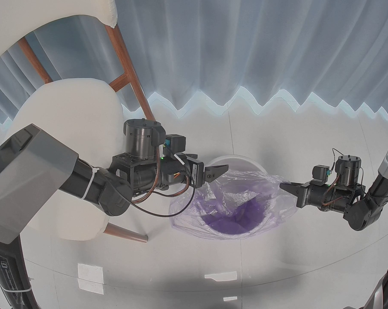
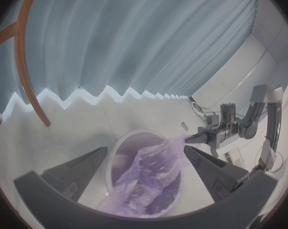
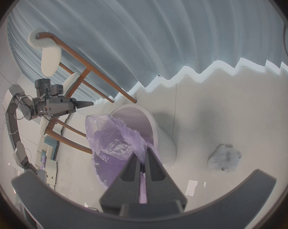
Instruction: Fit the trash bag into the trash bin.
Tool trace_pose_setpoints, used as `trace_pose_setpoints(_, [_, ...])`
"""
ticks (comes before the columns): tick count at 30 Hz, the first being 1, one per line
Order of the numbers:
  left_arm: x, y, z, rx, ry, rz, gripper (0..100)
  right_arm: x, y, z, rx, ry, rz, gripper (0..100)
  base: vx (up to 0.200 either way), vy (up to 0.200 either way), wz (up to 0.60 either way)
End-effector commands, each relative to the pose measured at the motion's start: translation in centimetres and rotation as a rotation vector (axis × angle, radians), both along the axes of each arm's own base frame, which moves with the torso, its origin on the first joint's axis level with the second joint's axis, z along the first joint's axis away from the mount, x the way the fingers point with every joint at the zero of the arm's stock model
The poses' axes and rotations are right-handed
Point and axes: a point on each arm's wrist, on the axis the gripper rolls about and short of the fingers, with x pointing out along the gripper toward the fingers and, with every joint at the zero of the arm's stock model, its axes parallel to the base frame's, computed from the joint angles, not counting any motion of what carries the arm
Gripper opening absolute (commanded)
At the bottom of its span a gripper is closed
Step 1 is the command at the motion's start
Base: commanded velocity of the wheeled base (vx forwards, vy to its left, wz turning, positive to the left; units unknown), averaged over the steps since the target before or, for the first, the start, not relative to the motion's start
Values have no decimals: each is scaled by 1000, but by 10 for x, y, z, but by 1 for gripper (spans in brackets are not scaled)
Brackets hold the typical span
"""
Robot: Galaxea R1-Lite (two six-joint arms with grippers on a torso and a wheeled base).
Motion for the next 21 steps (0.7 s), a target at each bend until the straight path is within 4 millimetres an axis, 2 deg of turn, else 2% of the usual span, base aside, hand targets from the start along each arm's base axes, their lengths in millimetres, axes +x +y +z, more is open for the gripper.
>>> trace_pose_setpoints(1, [20,15,-21,41,9,-5,100,-1,-1,0,0,1,-2,0,0,0,0])
trace_pose_setpoints(5, [24,20,-27,92,-5,-29,100,-1,-1,0,0,1,-3,0,0,0,0])
trace_pose_setpoints(11, [20,16,-30,95,0,-68,100,-1,-1,0,0,1,-3,0,0,0,0])
trace_pose_setpoints(12, [19,15,-33,99,7,-70,0,-1,-1,1,0,-1,-3,0,0,0,0])
trace_pose_setpoints(21, [18,15,-54,164,1,-98,0,-1,-1,2,0,-22,-3,0,0,0,0])
